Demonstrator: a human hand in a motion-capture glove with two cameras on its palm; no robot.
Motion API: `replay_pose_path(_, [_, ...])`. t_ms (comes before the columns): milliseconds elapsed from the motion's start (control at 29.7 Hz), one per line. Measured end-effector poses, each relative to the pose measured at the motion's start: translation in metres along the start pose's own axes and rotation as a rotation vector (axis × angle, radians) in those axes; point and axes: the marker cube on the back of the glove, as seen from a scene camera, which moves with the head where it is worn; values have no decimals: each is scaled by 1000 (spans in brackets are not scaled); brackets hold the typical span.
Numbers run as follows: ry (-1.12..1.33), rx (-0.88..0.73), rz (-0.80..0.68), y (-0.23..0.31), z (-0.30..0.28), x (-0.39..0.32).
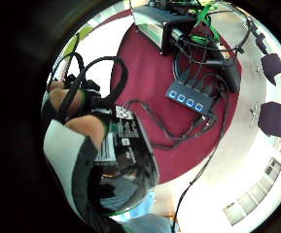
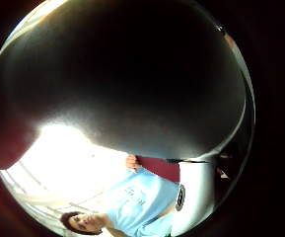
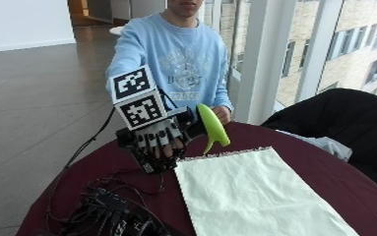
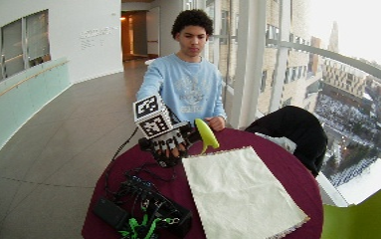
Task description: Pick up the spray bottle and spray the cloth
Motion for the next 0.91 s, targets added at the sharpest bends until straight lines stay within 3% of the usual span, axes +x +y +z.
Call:
replay_pose_path(403, [62,-2,70,-8,1,-4])
replay_pose_path(908, [64,-19,50,-9,2,-7])
